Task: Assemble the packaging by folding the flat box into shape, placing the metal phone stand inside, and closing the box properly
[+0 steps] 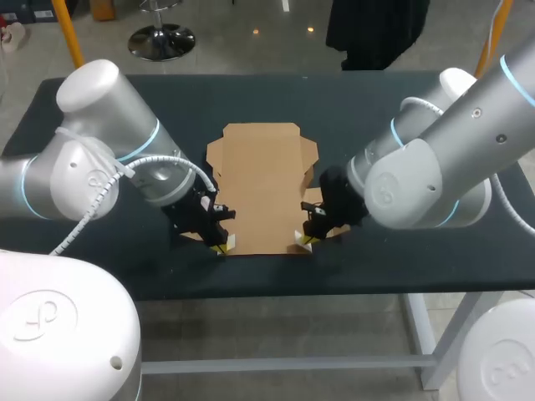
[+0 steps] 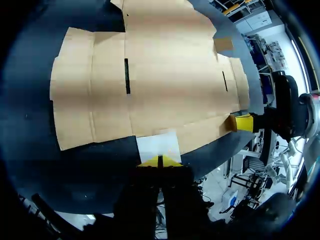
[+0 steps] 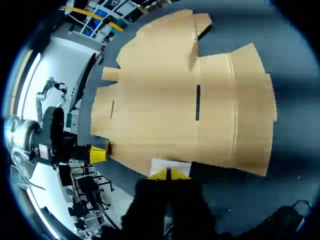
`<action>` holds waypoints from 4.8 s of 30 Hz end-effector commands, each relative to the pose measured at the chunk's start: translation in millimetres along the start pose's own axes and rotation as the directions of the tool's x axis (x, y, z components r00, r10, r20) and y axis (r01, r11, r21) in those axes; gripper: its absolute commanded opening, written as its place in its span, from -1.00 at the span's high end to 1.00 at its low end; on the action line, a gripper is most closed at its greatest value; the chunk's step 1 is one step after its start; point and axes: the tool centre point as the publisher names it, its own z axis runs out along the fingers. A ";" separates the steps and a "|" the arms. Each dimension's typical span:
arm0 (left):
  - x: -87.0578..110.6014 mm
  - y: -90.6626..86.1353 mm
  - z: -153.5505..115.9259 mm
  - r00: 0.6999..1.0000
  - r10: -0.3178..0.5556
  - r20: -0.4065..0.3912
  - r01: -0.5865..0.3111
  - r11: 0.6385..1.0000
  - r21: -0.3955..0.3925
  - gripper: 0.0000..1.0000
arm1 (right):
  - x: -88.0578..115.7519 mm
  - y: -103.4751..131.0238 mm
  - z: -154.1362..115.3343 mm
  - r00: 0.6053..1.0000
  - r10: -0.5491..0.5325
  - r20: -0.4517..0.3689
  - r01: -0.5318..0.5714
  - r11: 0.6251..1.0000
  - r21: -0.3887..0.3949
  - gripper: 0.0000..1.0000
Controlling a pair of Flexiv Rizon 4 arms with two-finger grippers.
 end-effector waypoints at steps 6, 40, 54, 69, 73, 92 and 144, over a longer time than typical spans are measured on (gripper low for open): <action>1.3 2.7 5.5 1.000 0.003 0.027 -0.004 1.000 0.028 1.00 | 3.9 -1.2 8.3 0.998 -0.003 0.059 0.003 1.000 -0.007 1.00; 5.9 4.3 17.6 0.994 0.019 0.107 -0.028 0.996 0.081 1.00 | -4.7 3.5 25.4 0.990 0.015 0.139 -0.016 1.000 0.011 1.00; 2.8 4.7 -19.3 0.999 0.026 0.046 -0.029 0.997 0.066 1.00 | -16.8 5.9 -19.1 0.999 0.038 -0.004 -0.038 0.999 -0.028 1.00; -12.3 3.4 -54.7 1.000 0.010 -0.012 -0.009 0.998 0.055 1.00 | -31.5 4.0 -56.4 0.990 0.048 -0.135 -0.055 0.997 -0.048 1.00; -13.4 2.2 -60.2 1.000 0.008 -0.013 -0.008 0.999 0.047 1.00 | -33.9 4.3 -62.8 0.988 0.053 -0.149 -0.061 0.997 -0.054 1.00; -19.4 -7.6 -94.1 0.998 0.045 -0.050 -0.044 0.999 0.020 1.00 | -54.5 13.6 -98.1 0.975 0.063 -0.212 -0.080 0.994 -0.073 1.00; -60.7 -84.9 -175.1 1.000 0.007 -0.022 -0.008 0.999 -0.048 -1.00 | -76.1 125.5 -152.8 0.977 0.058 -0.206 -0.080 0.992 -0.096 -1.00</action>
